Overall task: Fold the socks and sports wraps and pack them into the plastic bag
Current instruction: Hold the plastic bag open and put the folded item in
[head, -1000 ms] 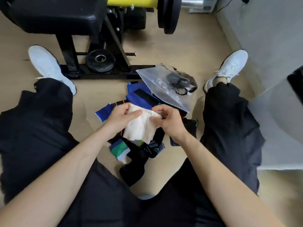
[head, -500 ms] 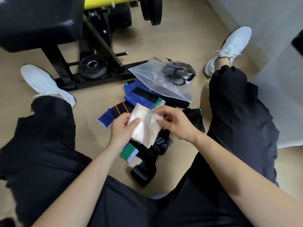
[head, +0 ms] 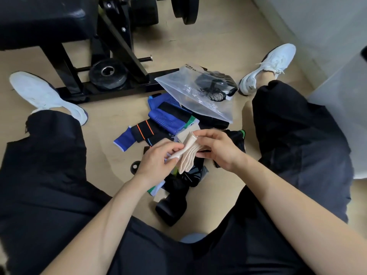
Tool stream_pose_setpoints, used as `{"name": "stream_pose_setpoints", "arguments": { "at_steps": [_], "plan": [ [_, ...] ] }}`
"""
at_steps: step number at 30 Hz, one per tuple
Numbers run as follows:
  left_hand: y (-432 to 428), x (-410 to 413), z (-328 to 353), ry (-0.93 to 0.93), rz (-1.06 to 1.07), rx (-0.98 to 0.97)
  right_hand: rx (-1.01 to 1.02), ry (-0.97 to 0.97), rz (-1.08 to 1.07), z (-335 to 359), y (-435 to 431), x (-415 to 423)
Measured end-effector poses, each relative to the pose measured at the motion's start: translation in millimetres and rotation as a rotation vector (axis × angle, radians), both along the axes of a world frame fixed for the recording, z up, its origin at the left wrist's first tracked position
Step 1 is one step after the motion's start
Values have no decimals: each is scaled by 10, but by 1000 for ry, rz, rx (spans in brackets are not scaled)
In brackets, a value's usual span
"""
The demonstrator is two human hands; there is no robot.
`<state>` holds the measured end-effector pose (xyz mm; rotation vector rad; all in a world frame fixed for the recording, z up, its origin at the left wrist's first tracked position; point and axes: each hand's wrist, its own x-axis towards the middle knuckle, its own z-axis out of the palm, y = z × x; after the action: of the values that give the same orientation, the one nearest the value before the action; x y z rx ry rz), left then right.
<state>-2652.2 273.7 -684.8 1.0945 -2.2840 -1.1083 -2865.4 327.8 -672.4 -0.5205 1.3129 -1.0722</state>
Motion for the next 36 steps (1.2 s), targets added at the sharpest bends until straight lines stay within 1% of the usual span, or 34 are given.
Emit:
{"name": "stream_pose_setpoints", "arguments": {
  "at_steps": [2, 5, 8, 10, 12, 15, 17, 20, 23, 24, 25, 28, 29, 31, 33, 34, 36],
  "plan": [
    [32, 5, -29, -55, -59, -63, 43, -36, -11, 21, -7, 10],
    [68, 2, -29, -63, -129, -84, 10, 48, 4, 19, -14, 26],
    [71, -15, 25, 70, -49, 50, -21, 76, 4, -9, -17, 1],
    [46, -24, 86, 168, 37, 146, -56, 102, 60, -9, -22, -40],
    [2, -23, 143, 226, 68, 237, -102, 109, 136, 18, -23, -83],
    [-20, 1, 168, 253, -34, 350, -188, 102, 224, 55, -19, -123],
    [9, 2, 134, 266, -82, 390, -234, 67, 205, 58, -26, -138],
    [56, -33, 88, 292, -35, 448, -254, 41, 113, 23, -28, -137],
    [69, -44, 60, 286, 34, 469, -228, 134, 90, -36, -30, -104],
    [65, -39, 51, 277, 56, 465, -231, 213, 98, -54, -50, -106],
    [55, -36, 46, 267, 80, 461, -252, 354, 118, -74, -91, -135],
    [-25, -59, 42, 240, 186, 462, -354, 955, 177, -134, -324, -346],
    [-64, -75, 46, 238, 219, 461, -379, 1131, 194, -150, -424, -443],
    [-152, -123, 48, 234, 267, 442, -355, 1408, 288, -189, -622, -624],
    [-245, -195, 53, 239, 293, 434, -273, 1617, 415, -260, -800, -768],
    [-292, -243, 53, 248, 303, 441, -248, 1668, 465, -308, -874, -822],
    [-400, -367, 55, 272, 327, 451, -251, 1692, 506, -385, -1000, -914]
  ]
}}
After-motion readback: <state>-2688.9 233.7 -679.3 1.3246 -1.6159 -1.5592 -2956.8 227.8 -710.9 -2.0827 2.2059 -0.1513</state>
